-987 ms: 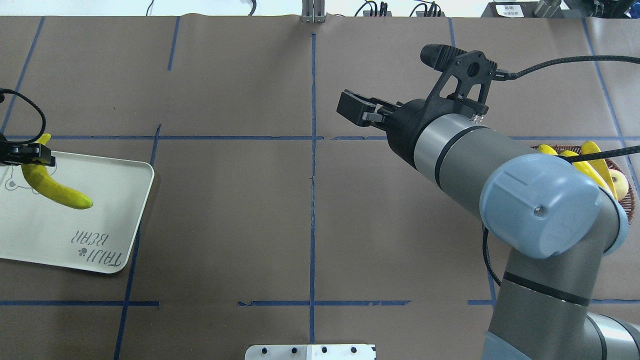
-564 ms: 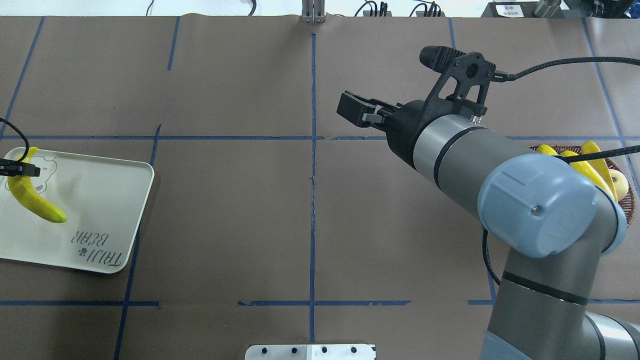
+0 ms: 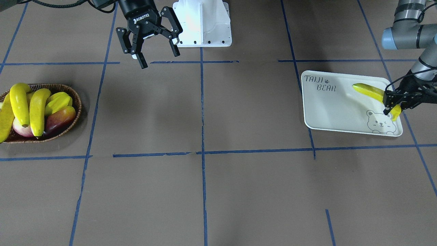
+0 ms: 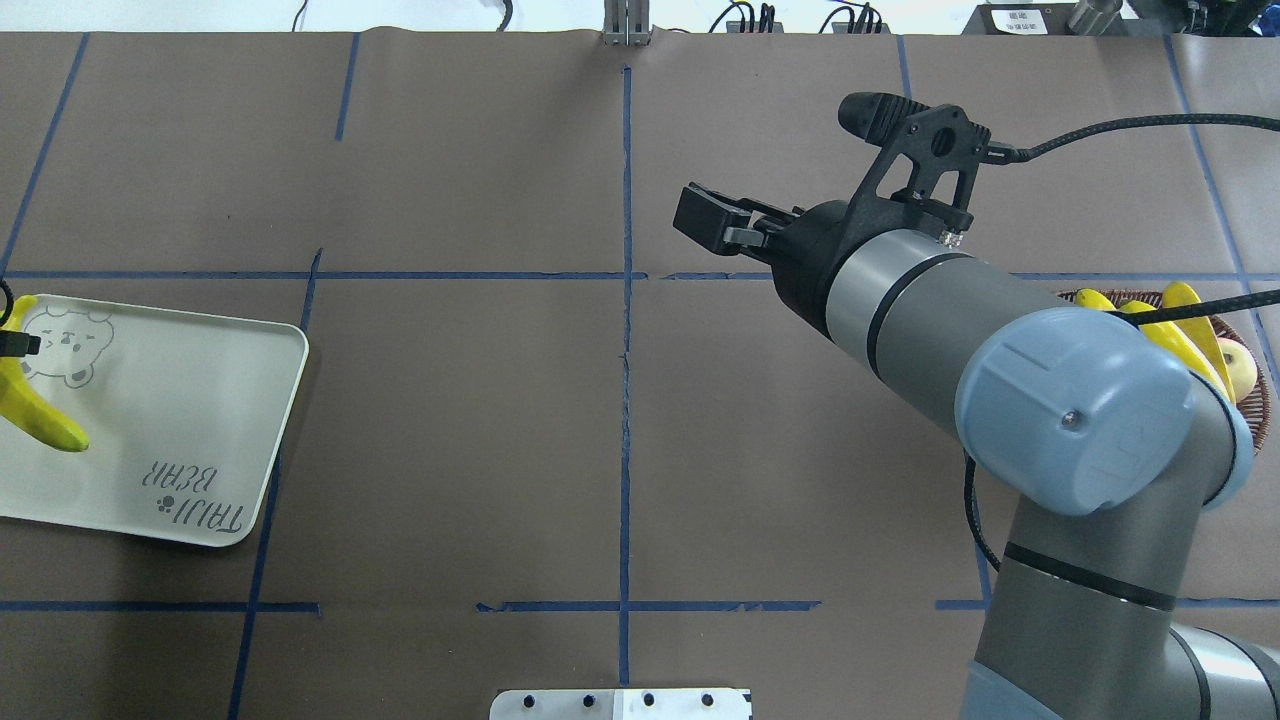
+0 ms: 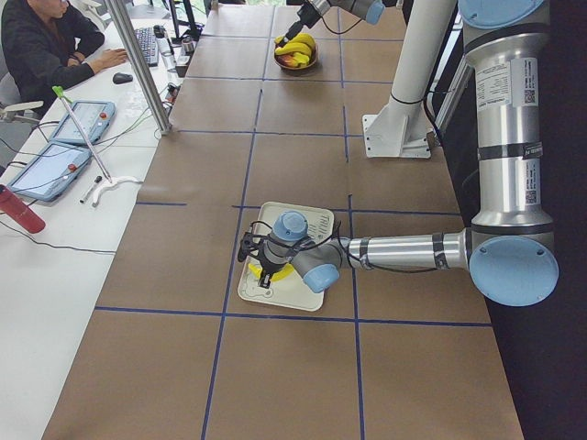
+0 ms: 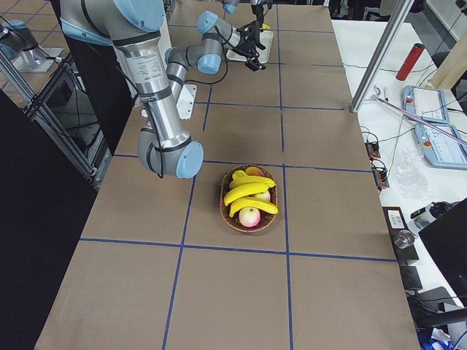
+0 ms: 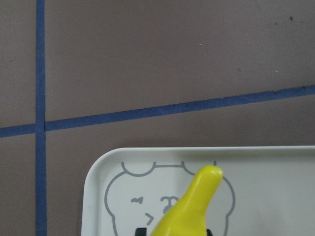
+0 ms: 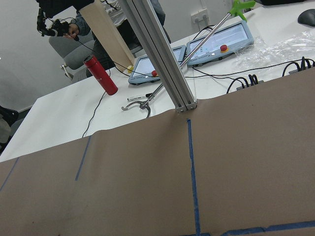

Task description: Transfer all bananas from basket to plate

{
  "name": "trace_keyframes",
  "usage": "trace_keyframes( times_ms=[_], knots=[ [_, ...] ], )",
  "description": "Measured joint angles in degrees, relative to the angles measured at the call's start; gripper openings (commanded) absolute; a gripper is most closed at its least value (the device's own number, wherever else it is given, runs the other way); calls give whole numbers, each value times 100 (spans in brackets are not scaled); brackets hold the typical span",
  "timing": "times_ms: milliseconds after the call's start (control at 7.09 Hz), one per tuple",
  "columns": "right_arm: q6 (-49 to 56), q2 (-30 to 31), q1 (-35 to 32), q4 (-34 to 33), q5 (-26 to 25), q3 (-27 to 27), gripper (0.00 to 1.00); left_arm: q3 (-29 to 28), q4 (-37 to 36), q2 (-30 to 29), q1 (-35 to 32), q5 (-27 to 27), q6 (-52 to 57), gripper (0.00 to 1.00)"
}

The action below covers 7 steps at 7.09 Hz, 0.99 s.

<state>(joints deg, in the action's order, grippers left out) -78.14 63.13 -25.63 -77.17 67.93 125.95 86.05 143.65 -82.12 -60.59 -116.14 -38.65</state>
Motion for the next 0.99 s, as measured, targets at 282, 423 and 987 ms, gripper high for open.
trace_keyframes(
  times_ms=[282, 423, 987],
  knots=[
    [0, 4, -1, 0, 1, 0, 100, -30, 19, 37, 4, 21, 75, 100],
    [2, 6, -3, 0, 1, 0, 100, -29, 21, 37, 8, 26, 74, 100],
    [55, 23, -349, -165, 514, -7, 100, 55, -18, -4, -16, -82, 59, 100]
  ],
)
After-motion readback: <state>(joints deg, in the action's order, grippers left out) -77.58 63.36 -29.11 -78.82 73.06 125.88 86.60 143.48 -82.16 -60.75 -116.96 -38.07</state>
